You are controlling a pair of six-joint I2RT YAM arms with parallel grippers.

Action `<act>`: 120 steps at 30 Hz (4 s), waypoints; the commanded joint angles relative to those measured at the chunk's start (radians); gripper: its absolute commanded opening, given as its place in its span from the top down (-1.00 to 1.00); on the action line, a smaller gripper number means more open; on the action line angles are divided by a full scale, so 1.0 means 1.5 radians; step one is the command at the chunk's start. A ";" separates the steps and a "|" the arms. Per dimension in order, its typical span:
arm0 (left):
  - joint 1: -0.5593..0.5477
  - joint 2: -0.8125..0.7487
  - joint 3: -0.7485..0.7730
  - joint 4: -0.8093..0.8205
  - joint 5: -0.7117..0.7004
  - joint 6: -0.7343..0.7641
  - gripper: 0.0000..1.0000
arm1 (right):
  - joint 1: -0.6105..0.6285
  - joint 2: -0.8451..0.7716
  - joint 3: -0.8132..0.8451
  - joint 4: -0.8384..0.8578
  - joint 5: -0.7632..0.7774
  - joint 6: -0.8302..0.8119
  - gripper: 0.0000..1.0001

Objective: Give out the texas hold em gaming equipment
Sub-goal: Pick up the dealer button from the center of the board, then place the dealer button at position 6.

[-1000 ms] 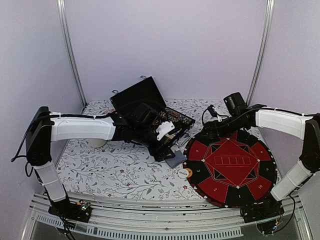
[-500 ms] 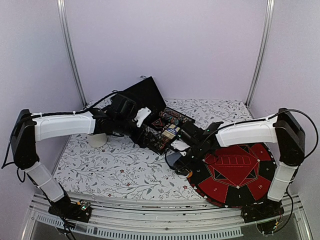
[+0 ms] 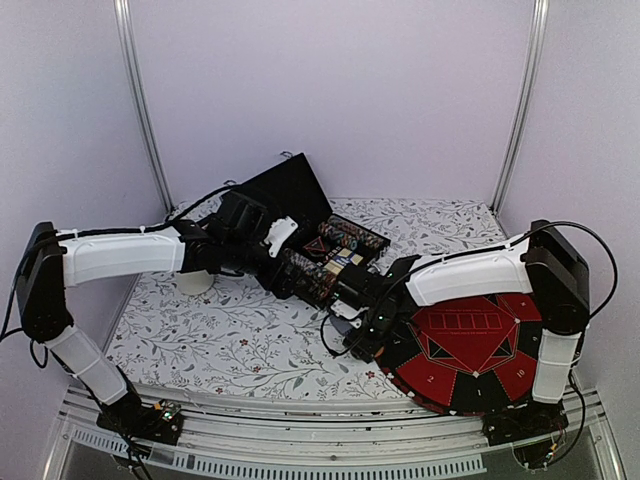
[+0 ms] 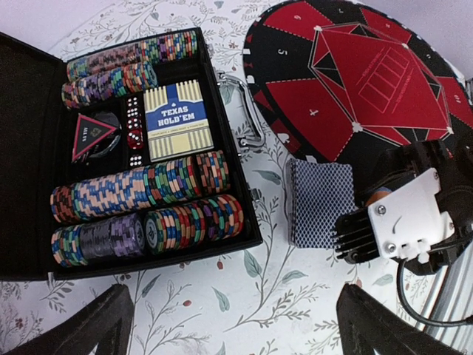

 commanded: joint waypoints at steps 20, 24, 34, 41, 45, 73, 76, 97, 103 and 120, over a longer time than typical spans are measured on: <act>0.005 -0.024 -0.016 0.012 0.012 0.024 -0.97 | 0.017 0.019 0.028 -0.011 0.018 0.007 -0.25; 0.004 -0.028 -0.019 0.010 0.011 0.025 -0.97 | 0.016 0.028 0.025 -0.014 0.019 0.005 -0.18; 0.007 -0.034 -0.024 0.010 0.009 0.027 -0.97 | 0.016 0.023 0.033 -0.021 0.021 0.016 0.24; 0.008 -0.035 -0.024 0.012 0.011 0.032 -0.97 | 0.016 -0.006 0.037 -0.036 0.003 0.023 0.40; 0.008 -0.036 -0.023 0.013 0.017 0.035 -0.97 | 0.016 -0.020 0.041 -0.041 -0.005 0.027 0.44; 0.012 -0.054 -0.032 0.039 0.026 0.036 -0.97 | -0.471 -0.155 0.051 0.009 -0.009 0.015 0.75; 0.014 -0.055 -0.032 0.036 0.025 0.039 -0.97 | -0.544 -0.098 0.078 0.032 -0.034 0.012 0.82; 0.029 -0.036 -0.023 0.030 0.028 0.054 -0.97 | -0.621 0.163 0.195 0.062 -0.022 -0.011 0.93; 0.030 -0.038 -0.022 0.028 0.027 0.053 -0.97 | -0.624 0.165 0.199 0.056 0.007 -0.016 0.93; 0.034 -0.042 -0.025 0.026 0.025 0.056 -0.97 | -0.633 0.103 0.125 0.057 -0.009 -0.015 0.94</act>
